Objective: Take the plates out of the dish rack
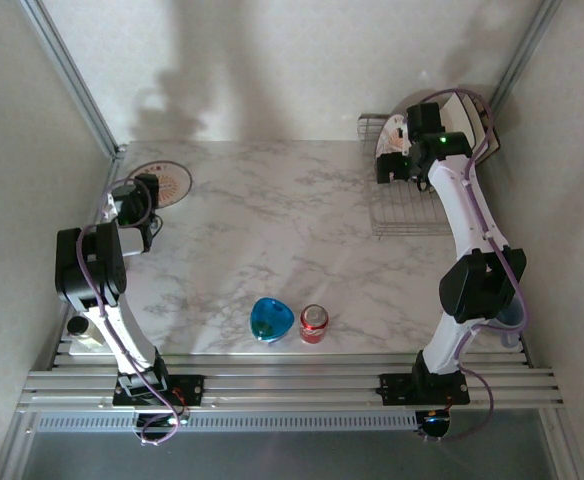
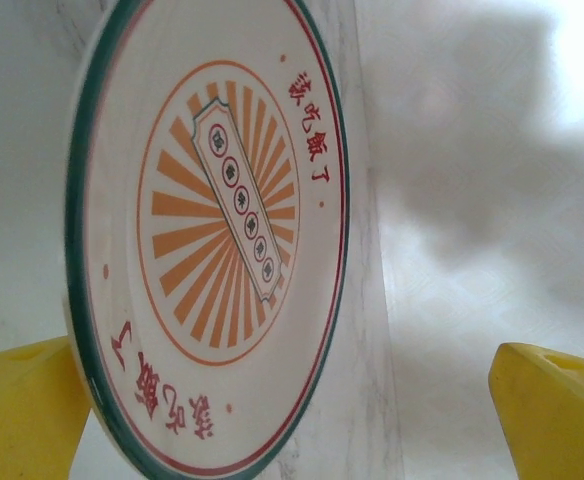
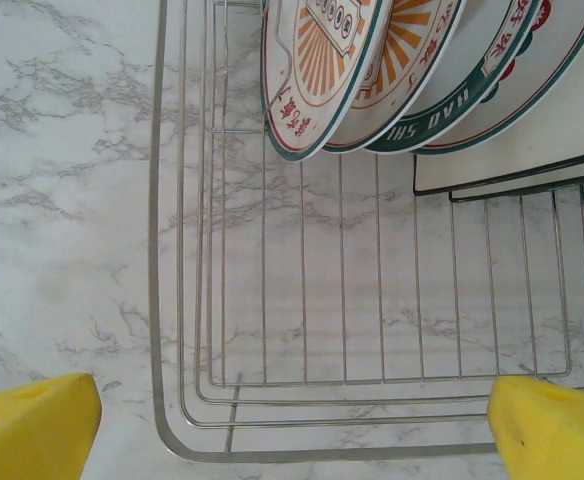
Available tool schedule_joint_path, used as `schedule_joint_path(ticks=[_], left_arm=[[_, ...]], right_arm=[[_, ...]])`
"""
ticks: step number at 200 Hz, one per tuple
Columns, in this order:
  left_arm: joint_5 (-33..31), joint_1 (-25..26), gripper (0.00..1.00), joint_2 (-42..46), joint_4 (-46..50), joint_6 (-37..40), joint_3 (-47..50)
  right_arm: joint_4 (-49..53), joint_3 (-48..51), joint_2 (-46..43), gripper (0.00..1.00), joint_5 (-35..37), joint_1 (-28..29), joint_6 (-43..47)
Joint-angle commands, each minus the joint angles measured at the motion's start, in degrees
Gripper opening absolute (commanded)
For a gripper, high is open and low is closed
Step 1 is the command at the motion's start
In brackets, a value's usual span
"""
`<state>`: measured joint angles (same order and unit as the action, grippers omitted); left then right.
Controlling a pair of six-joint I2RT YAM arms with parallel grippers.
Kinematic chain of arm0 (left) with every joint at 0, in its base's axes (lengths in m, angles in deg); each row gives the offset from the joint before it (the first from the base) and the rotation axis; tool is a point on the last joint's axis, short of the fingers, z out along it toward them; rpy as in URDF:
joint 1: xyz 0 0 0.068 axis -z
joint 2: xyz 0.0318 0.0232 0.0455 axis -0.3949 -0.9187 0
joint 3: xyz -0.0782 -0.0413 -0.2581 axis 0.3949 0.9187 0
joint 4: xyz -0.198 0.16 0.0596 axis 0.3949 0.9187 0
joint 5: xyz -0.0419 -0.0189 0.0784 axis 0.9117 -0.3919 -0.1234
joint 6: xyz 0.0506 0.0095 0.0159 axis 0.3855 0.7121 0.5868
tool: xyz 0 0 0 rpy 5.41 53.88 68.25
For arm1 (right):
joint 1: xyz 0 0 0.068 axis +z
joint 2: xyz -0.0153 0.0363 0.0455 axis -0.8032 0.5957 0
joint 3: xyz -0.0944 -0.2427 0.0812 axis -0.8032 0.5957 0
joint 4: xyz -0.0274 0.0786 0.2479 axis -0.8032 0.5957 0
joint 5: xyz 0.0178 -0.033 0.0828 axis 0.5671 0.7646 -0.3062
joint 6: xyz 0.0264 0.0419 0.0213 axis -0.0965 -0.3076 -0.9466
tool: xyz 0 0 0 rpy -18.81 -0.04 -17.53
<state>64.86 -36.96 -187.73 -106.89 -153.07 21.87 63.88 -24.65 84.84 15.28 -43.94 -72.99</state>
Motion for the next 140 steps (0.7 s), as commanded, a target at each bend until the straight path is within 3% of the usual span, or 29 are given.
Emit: schedule_joint_path(ticks=[1, 96, 117, 140], left_arm=[[0.5, 0.8, 0.99, 2.7, 1.1, 0.6, 0.8], [-2.7, 1.1, 1.00, 7.6, 13.0, 8.7, -0.1], [-6.2, 2.6, 1.00, 11.9, 18.1, 16.6, -2.3], [-11.7, 6.2, 0.99, 16.7, 30.5, 32.8, -9.9]], right_arm=[[0.4, -1.4, 0.4, 0.99, 0.4, -0.4, -0.4], [-0.5, -1.0, 0.5, 0.99, -0.5, -0.5, 0.5], [-0.1, -1.9, 1.1, 0.99, -0.9, -0.8, 0.6], [0.6, -4.2, 2.5, 0.99, -1.5, -0.8, 0.4]])
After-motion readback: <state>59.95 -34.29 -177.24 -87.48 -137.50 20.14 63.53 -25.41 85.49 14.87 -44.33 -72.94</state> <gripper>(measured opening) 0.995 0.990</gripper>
